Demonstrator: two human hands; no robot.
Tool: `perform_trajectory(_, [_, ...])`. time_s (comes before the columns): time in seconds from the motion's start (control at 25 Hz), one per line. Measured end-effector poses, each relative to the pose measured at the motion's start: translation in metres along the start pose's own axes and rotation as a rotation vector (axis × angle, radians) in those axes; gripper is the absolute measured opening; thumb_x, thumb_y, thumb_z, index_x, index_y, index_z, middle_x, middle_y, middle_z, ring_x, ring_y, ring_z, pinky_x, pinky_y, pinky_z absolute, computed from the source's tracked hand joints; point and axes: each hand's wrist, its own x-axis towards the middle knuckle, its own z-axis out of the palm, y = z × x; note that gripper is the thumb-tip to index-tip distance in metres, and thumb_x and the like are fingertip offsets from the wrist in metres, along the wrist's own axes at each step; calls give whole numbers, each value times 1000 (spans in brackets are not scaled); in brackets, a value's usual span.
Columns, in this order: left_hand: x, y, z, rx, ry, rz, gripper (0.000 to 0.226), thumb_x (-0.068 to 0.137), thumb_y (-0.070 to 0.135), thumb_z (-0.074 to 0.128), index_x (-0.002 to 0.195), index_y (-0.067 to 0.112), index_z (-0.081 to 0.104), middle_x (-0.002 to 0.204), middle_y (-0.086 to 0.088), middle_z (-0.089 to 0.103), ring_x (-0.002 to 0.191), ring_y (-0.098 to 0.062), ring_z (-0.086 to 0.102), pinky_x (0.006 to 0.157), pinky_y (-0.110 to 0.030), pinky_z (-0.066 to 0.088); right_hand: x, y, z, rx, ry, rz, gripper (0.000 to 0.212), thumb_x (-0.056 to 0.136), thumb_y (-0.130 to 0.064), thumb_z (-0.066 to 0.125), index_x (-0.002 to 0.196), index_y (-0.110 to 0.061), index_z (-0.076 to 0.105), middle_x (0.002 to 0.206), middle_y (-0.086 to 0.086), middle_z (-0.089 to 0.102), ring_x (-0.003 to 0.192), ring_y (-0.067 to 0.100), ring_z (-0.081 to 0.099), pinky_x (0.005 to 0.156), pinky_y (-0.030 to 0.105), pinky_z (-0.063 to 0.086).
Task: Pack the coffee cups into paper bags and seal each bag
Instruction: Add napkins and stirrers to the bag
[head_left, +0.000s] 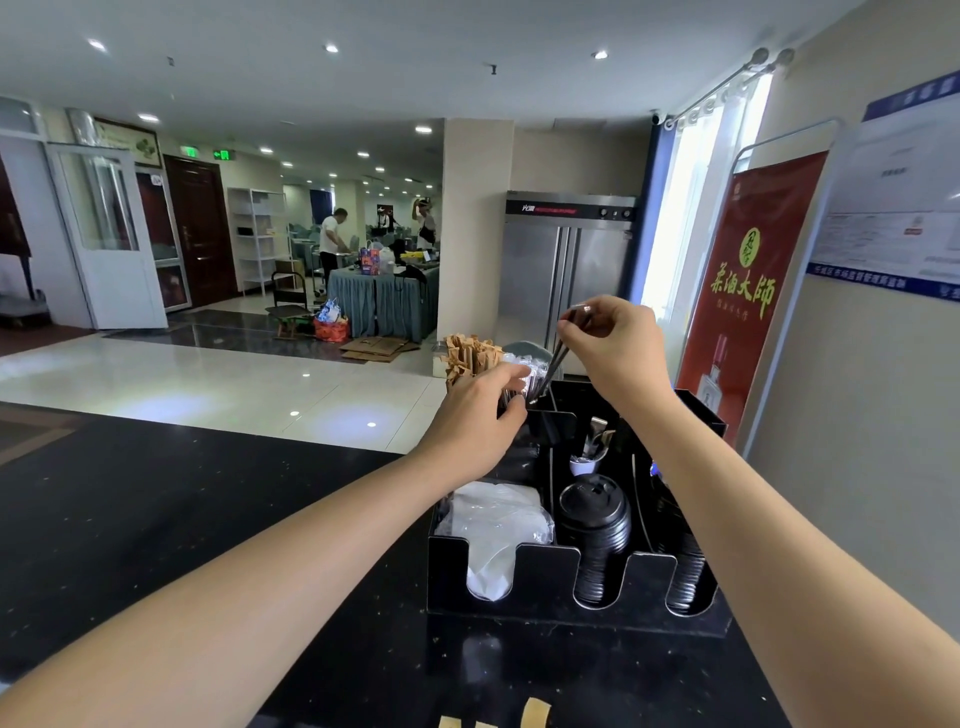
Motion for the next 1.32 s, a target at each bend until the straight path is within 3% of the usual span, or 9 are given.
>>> perform_trajectory(0.24, [-10,19,-14,-16,63,38,49,105,28,55,152,23,45,146,4,55,137,-16,43,114,-35,35,-17,-49,-31,104,-52,-83,8,87,-20,80,89,-13,77,76,3,74,69,13,65,77,38,59])
perform_trajectory(0.4, [-23,32,-27,-3,123,89,23,103,29,57,123,23,65,95,8,61,89,-5,50,74,-21,38,-33,-76,-50,217,-143,-105,8,85,-20,84,86,-15,79,66,-7,70,63,9,64,71,32,61])
perform_trajectory(0.48, [-34,38,-35,-52,154,103,15,101,30,61,108,22,71,83,13,64,74,3,55,62,-12,36,-42,-85,-56,261,-188,-110,7,85,-20,84,87,-16,79,67,-7,72,63,8,66,66,26,61])
perform_trajectory(0.68, [-69,45,-52,-195,81,63,8,96,33,69,96,28,76,87,14,77,86,6,67,70,-6,46,-70,-100,-72,480,-365,31,20,75,-25,85,94,-19,80,81,-2,78,73,8,71,72,20,58])
perform_trajectory(0.84, [-105,47,-64,-345,-84,7,13,93,32,73,97,19,77,89,9,79,91,-2,73,82,-12,51,-110,-103,-75,546,-595,123,18,91,-2,71,107,-8,75,90,9,74,77,13,68,77,22,59])
perform_trajectory(0.92, [-125,49,-72,-419,-139,-10,14,94,26,73,101,15,77,91,7,80,94,-4,74,86,-11,51,-130,-105,-74,582,-594,178,14,94,3,64,101,-4,72,95,16,71,77,16,67,77,22,59])
perform_trajectory(1.12, [-179,54,-89,-420,-226,-21,13,96,19,69,106,15,77,92,7,80,96,-3,74,88,-10,50,-183,-112,-70,602,-592,189,8,88,-12,69,94,-7,73,84,1,75,72,11,66,75,22,59])
perform_trajectory(1.2, [-202,53,-96,-405,-251,-19,14,97,16,67,109,16,75,94,7,80,98,-2,73,89,-9,49,-205,-117,-67,602,-596,171,10,82,-18,74,90,-13,77,96,5,77,72,12,67,77,26,60])
perform_trajectory(1.32, [-241,51,-109,-382,-287,-21,14,98,13,66,110,14,74,96,7,80,100,-1,73,93,-11,49,-241,-124,-61,622,-599,178,17,80,-22,76,93,-12,75,91,5,75,76,17,67,83,38,58])
